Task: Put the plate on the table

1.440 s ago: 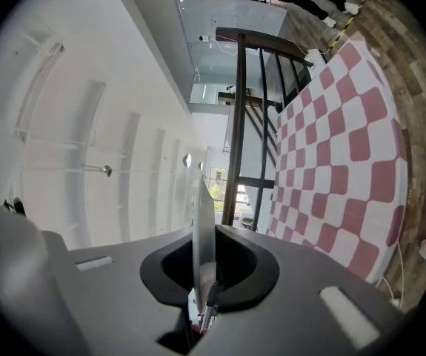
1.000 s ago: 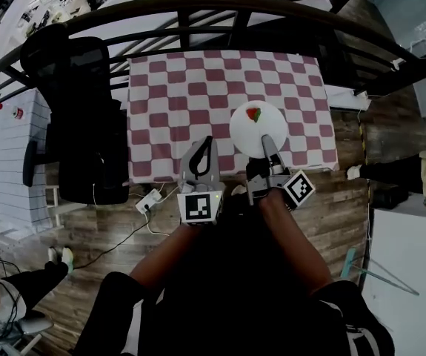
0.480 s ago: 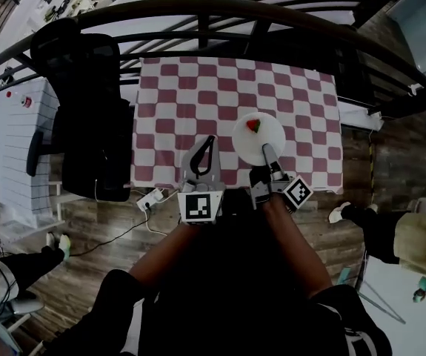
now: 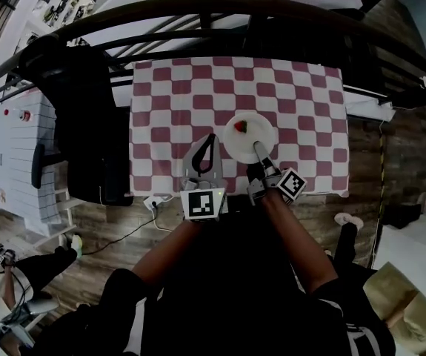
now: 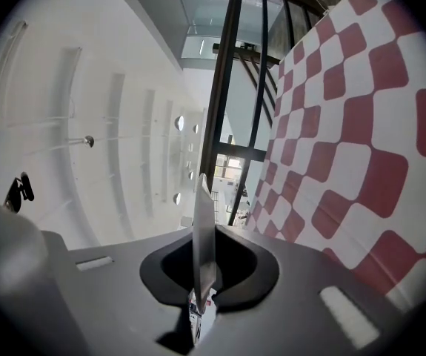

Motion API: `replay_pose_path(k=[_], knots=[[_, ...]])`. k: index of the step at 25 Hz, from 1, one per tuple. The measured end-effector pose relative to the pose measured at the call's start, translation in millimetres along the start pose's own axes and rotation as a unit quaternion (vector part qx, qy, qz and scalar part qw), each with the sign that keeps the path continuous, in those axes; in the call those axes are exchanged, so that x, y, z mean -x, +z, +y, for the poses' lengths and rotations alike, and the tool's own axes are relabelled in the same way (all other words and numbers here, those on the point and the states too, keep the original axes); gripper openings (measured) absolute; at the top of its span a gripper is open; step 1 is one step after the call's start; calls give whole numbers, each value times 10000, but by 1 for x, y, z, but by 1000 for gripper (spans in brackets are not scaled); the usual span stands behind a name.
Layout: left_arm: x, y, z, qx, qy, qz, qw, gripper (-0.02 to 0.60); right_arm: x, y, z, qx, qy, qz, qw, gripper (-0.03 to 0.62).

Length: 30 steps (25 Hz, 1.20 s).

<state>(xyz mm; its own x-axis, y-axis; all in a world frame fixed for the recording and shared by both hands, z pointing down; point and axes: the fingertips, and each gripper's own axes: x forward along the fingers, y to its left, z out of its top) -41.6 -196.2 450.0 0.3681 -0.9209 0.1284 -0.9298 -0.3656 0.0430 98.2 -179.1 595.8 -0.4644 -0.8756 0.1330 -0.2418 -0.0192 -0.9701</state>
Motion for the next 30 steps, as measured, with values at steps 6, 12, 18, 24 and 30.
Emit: replay_pose_path(k=[6, 12, 18, 24, 30], knots=[[-32, -14, -7, -16, -76, 134, 9999, 11, -28, 22, -24, 69, -2, -146, 9999, 12], [-59, -44, -6, -10, -42, 390, 9992, 9, -43, 32, -58, -183, -289, -289, 9990, 12], [-70, -66, -2, 22, 192, 521, 9985, 9, -59, 29, -82, -471, -174, -169, 9986, 12], [-76, -76, -2, 195, 150, 630, 9977, 9, -69, 23, -117, -231, -481, 83, 9985, 12], [-78, -75, 9, -45, 308, 679, 9972, 9, -67, 10, -155, -385, -874, 380, 9947, 12]])
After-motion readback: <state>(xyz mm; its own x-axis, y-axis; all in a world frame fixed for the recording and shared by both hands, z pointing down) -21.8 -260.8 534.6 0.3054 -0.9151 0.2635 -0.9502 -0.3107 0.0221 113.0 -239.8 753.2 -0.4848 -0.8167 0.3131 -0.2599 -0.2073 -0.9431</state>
